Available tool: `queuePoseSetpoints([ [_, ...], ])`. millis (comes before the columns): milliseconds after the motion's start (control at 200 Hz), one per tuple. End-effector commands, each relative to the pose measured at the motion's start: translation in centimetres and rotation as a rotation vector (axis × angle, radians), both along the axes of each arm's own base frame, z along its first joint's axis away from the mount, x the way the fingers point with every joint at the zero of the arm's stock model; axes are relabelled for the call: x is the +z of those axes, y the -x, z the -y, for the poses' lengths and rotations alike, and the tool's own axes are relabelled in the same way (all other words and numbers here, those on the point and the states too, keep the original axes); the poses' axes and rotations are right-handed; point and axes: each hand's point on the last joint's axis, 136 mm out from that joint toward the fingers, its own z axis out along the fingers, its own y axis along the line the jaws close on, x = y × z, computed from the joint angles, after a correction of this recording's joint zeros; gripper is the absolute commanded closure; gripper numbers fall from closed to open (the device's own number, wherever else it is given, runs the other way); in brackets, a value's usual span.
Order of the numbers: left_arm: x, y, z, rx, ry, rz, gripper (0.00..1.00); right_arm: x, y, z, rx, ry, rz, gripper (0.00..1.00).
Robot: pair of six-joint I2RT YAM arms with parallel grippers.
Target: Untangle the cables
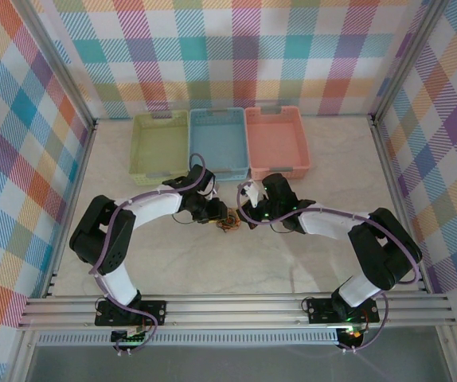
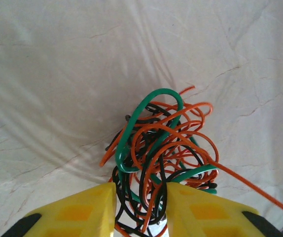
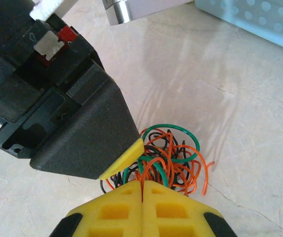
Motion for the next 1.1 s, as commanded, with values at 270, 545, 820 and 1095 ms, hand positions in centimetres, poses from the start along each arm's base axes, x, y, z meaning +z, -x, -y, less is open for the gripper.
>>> queuePoseSetpoints([
  [270,-1.3,0.8,-1.7,0.019,-0.118,-0.04,0.74,1.7,-1.7,2.1,-0.118,-0.004,0.105,1.0],
  [545,-1.6,0.9,-2.2,0.027,-0.146,-0.044,0.76,2.4,-3.6,5.4,-0.299,0.004,0.155,1.0],
  [820,-1.7,1.0,-3.1,0.046,-0.187,-0.034,0.83,2.9,-4.7,8.3,-0.44,0.0,0.182,1.0],
  [1095,-0.8,1.1,-3.3,0.048,-0.177,-0.006,0.85,2.6,-5.0,8.8,-0.461,-0.002,0.162,1.0],
])
